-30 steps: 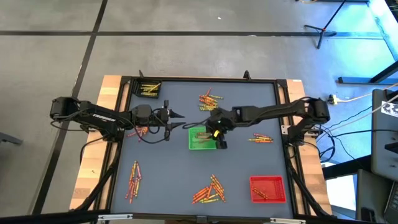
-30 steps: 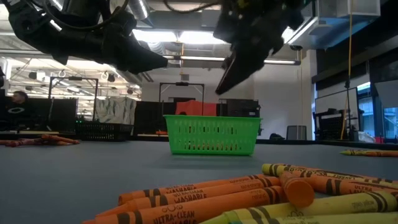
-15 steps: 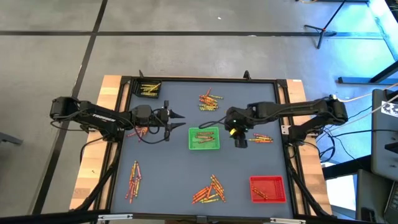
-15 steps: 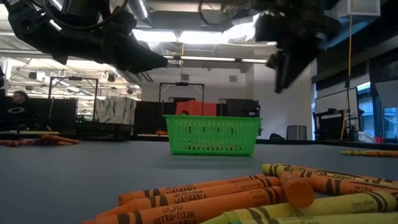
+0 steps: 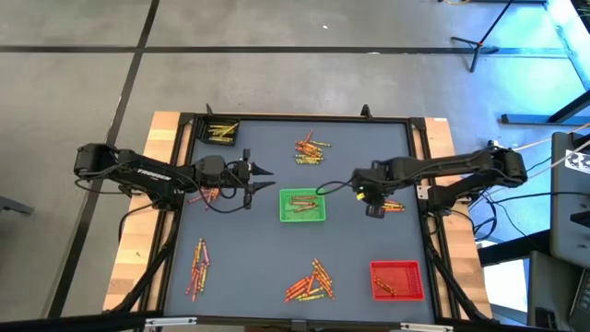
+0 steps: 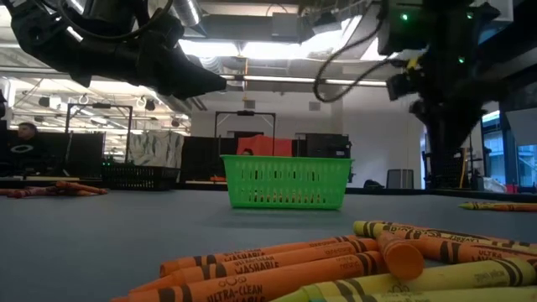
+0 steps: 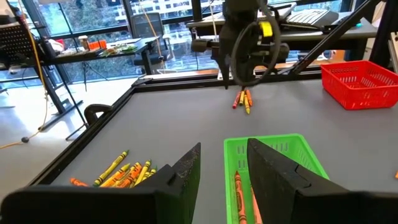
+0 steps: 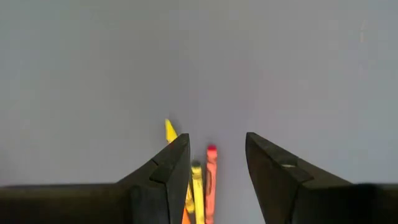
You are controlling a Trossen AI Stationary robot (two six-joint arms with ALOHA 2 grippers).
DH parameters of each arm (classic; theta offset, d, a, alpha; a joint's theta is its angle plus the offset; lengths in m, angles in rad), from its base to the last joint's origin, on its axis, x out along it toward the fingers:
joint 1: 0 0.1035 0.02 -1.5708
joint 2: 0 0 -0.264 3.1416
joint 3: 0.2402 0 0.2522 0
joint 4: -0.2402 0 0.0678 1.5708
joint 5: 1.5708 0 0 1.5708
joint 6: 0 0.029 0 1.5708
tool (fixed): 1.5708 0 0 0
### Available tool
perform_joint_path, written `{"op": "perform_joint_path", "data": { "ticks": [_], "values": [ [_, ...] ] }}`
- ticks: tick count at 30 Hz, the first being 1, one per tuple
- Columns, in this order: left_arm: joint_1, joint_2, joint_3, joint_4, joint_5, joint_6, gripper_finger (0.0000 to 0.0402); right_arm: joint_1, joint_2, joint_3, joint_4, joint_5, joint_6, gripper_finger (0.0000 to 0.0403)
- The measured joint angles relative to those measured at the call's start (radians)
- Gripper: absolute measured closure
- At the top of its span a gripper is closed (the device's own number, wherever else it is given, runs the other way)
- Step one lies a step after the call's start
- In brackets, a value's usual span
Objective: Sort crayons
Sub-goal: Put the red crayon into the green bin
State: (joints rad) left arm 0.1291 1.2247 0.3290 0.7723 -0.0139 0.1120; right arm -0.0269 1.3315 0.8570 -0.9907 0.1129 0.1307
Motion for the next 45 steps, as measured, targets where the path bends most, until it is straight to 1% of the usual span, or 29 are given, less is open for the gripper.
{"op": "perform_joint_path", "data": {
  "ticks": [4,9,14,20,24,33,38,41,45],
  "values": [
    [0.000,0.000,0.000,0.000,0.000,0.000,0.0287,-0.031,0.000,-0.051,-0.015,-0.010,0.039,0.0249],
    [0.000,0.000,0.000,0.000,0.000,0.000,0.0287,-0.118,0.000,-0.122,-0.003,-0.053,0.048,0.0249],
    [0.000,0.000,0.000,0.000,0.000,0.000,0.0287,-0.180,0.001,-0.139,0.036,-0.088,0.031,0.0249],
    [0.000,0.000,0.000,0.000,-0.001,0.000,0.0287,-0.183,0.001,-0.139,0.054,-0.132,0.022,0.0249],
    [0.000,0.000,0.000,0.000,-0.001,0.000,0.0287,-0.183,0.017,-0.139,0.059,-0.139,0.022,0.0249],
    [0.000,0.000,0.000,0.000,-0.001,0.002,0.0287,-0.183,0.146,-0.139,0.073,-0.133,0.025,0.0249],
    [0.000,0.000,0.000,0.000,-0.001,0.002,0.0287,-0.183,0.191,-0.136,0.079,-0.131,0.035,0.0250],
    [0.000,0.000,0.000,0.001,-0.001,0.002,0.0287,-0.183,0.201,-0.134,0.082,-0.121,0.045,0.0267],
    [0.000,0.000,0.000,0.001,-0.001,0.002,0.0287,-0.182,0.202,-0.136,0.096,-0.120,0.024,0.0311]
  ]
}}
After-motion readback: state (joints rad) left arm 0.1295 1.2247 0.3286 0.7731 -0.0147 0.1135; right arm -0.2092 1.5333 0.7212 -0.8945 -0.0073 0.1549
